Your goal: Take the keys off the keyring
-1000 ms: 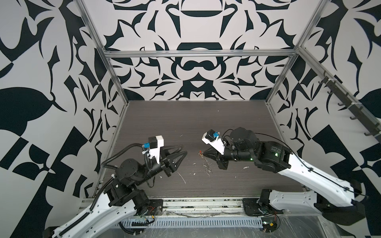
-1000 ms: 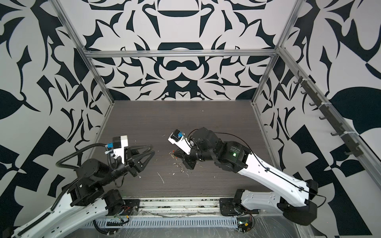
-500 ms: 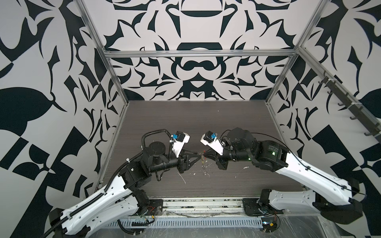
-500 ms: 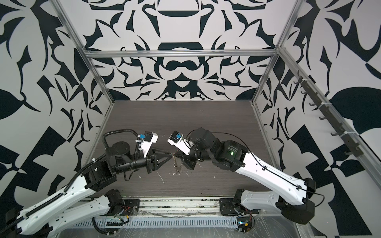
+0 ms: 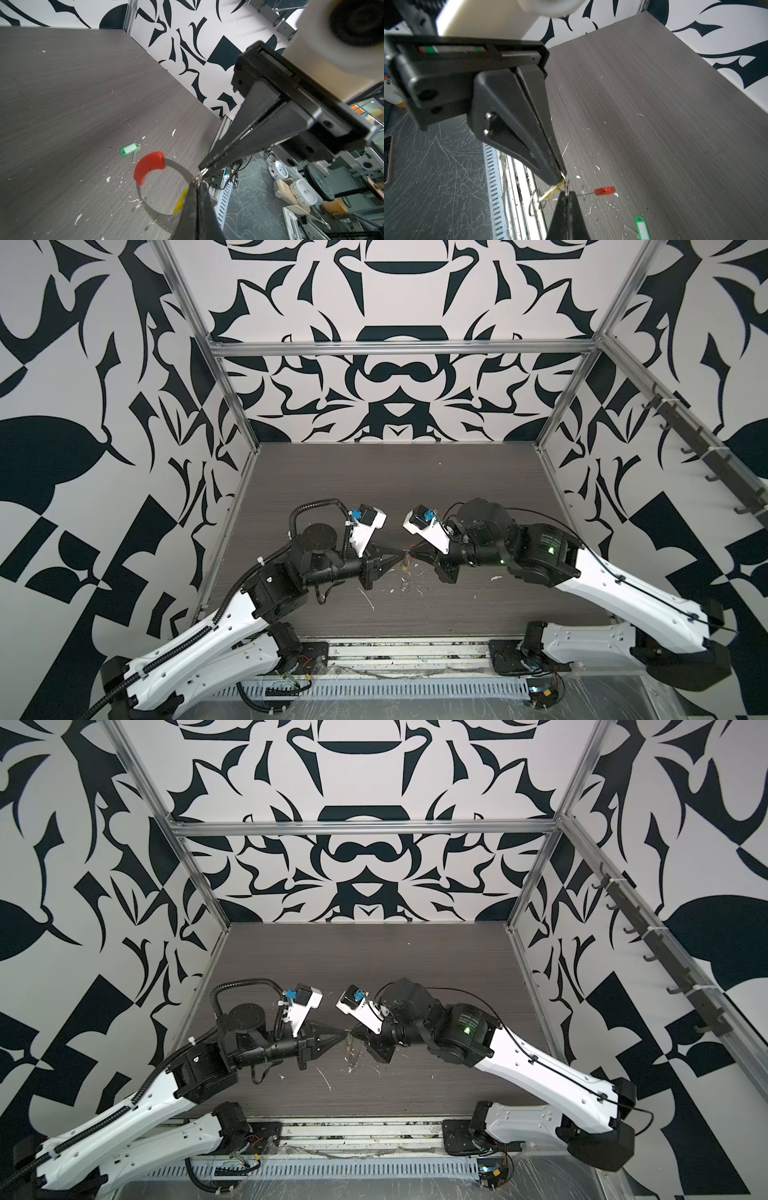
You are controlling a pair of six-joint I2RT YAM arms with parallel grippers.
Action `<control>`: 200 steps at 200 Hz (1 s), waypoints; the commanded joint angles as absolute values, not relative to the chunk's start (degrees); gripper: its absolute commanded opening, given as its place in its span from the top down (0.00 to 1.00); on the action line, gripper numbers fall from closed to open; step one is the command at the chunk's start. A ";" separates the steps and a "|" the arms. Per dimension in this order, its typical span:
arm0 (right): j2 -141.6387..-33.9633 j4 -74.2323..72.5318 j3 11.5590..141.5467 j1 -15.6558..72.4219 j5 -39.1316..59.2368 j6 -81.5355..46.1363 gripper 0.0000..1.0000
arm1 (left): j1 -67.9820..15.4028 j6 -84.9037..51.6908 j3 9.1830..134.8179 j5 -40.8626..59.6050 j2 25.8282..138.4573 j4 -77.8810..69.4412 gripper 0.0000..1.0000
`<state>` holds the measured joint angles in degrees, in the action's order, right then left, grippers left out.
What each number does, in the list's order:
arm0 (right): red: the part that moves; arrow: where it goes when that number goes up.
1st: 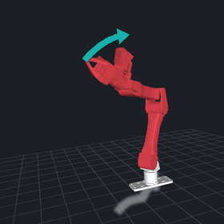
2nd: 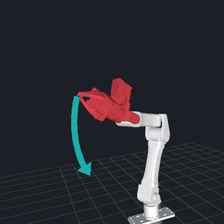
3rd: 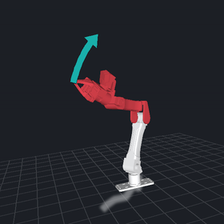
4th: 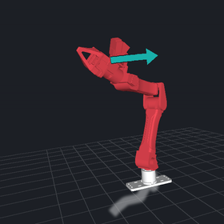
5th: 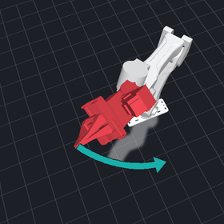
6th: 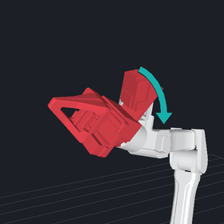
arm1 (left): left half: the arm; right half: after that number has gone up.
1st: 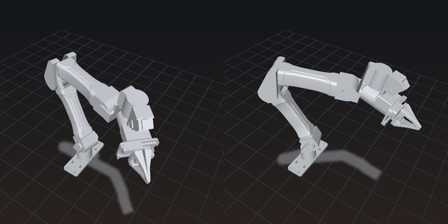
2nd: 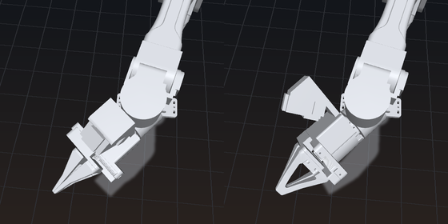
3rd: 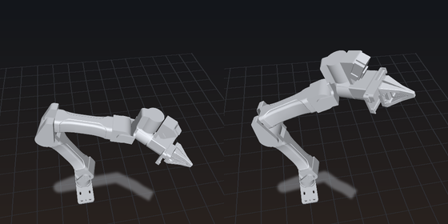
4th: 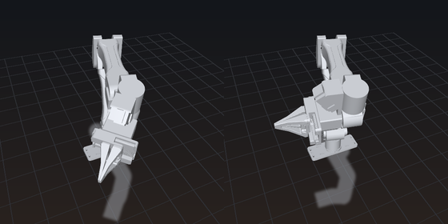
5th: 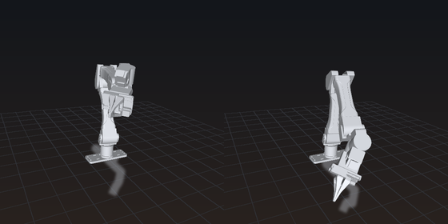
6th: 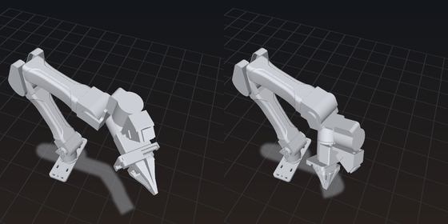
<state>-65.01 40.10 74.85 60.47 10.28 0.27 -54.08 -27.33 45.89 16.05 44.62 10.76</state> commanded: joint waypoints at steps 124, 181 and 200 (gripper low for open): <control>-47.73 -3.87 52.71 60.90 13.65 -3.79 1.00 | -51.43 -37.76 43.75 20.27 42.23 10.02 1.00; -48.99 -10.73 50.77 60.86 17.36 -5.57 1.00 | -47.46 -43.87 39.96 30.47 43.07 -0.43 1.00; -49.65 -10.49 50.73 60.81 16.84 -5.80 1.00 | -47.46 -43.99 39.66 29.70 42.72 -0.90 1.00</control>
